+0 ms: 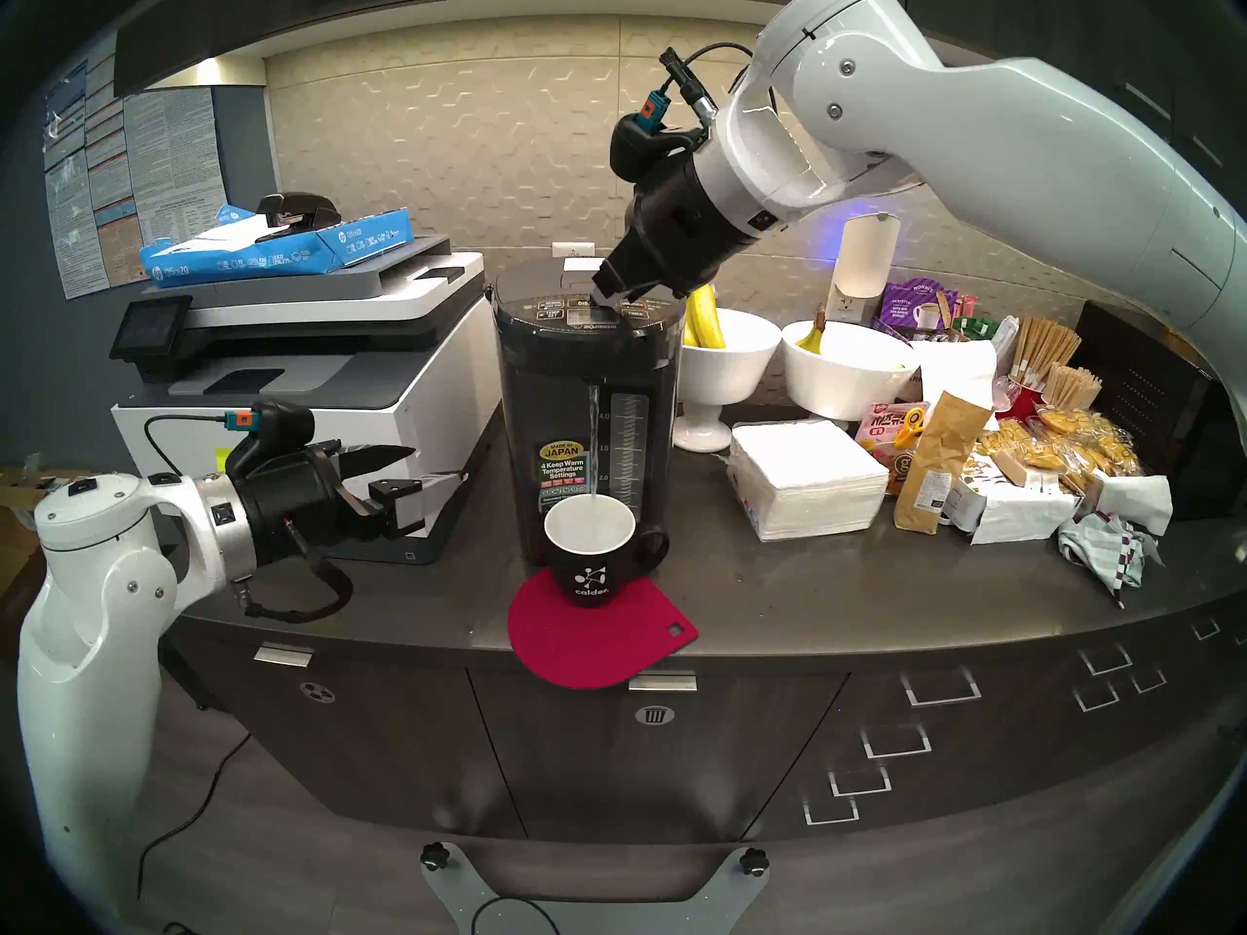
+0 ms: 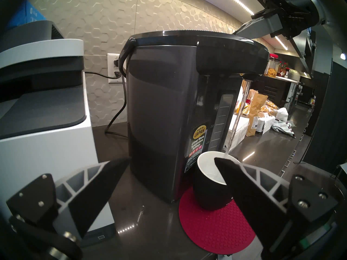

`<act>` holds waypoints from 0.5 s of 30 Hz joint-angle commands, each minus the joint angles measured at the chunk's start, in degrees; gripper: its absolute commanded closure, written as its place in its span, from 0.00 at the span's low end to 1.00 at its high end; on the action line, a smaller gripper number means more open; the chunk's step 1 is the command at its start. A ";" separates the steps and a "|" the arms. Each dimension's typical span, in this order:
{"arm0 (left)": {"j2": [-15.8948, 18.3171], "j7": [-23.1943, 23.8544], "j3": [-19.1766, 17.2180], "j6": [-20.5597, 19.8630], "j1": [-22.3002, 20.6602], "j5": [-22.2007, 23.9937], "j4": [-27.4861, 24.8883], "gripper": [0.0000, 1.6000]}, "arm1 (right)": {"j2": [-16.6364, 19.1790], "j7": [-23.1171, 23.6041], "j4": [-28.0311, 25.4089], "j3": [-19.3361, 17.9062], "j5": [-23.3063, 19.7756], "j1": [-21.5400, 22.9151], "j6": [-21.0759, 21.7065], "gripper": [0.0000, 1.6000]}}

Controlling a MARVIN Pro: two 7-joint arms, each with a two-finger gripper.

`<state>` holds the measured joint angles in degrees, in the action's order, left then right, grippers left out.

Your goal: Press the water dispenser button and fill the cup

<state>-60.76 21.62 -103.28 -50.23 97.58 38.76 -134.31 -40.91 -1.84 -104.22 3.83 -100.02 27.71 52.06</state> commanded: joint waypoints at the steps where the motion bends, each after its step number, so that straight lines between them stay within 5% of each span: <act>1: 0.02 0.03 -0.02 0.02 -0.04 0.01 -0.60 0.00 | -0.76 0.50 -0.43 2.09 -0.12 -1.94 1.29 1.00; 15: 0.02 0.03 -0.02 0.02 -0.04 0.01 -0.60 0.00 | -0.76 0.54 -0.43 2.09 -0.09 -1.94 1.30 1.00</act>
<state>-60.76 21.62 -103.28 -50.23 97.58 38.76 -134.31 -40.92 -1.79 -104.21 3.83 -99.96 27.71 52.07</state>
